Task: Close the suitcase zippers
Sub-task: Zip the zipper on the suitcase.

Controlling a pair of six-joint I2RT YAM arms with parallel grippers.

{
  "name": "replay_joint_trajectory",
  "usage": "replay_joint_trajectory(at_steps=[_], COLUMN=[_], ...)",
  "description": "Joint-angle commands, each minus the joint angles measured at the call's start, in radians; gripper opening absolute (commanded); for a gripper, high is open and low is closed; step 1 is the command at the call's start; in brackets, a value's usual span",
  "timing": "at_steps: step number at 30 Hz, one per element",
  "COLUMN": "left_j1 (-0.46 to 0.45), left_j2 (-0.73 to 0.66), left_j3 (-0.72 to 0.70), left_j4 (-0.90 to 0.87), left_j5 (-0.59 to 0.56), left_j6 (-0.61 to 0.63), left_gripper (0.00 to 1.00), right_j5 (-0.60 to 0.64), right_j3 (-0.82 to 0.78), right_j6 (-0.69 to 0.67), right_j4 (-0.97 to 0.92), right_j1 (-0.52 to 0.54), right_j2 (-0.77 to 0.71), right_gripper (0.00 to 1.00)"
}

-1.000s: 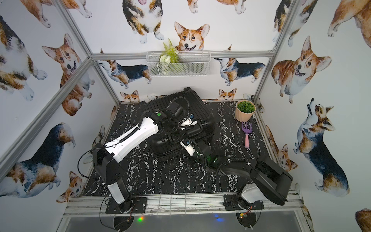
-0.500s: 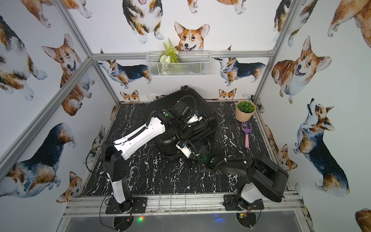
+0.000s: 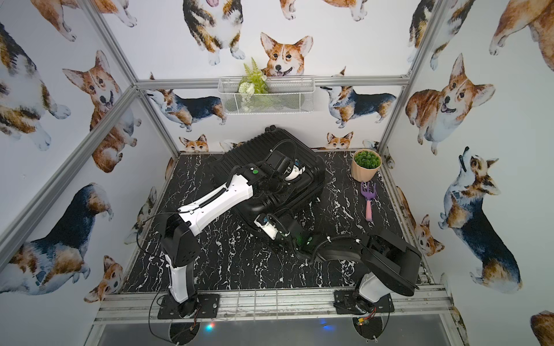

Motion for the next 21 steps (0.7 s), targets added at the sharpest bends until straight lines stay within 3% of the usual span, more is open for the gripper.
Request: replay_joint_trajectory(at_steps=[1, 4, 13, 16, 21], left_j1=[0.003, 0.002, 0.011, 0.04, 0.144], left_j2=[0.013, 0.011, -0.11, -0.167, -0.265], left_j3=[0.014, 0.011, -0.031, -0.056, -0.131], left_j4=[0.219, 0.22, 0.211, 0.218, 0.242], left_j5=[-0.105, -0.109, -0.116, -0.118, -0.102], left_j6=[-0.062, -0.06, 0.005, -0.002, -0.054], left_gripper=[0.0, 0.04, 0.55, 0.63, 0.65], right_j5=[-0.105, -0.059, 0.099, 0.12, 0.148], right_j3=[0.027, 0.025, -0.058, -0.096, -0.161], right_j6=[-0.005, 0.004, 0.033, 0.066, 0.102], right_j4=[0.063, 0.058, 0.017, 0.014, 0.016], right_j1=[0.025, 0.027, -0.001, -0.034, -0.097], right_j2=[0.011, 0.009, -0.063, -0.095, -0.164], right_gripper=[0.0, 0.0, 0.0, 0.0, 0.0])
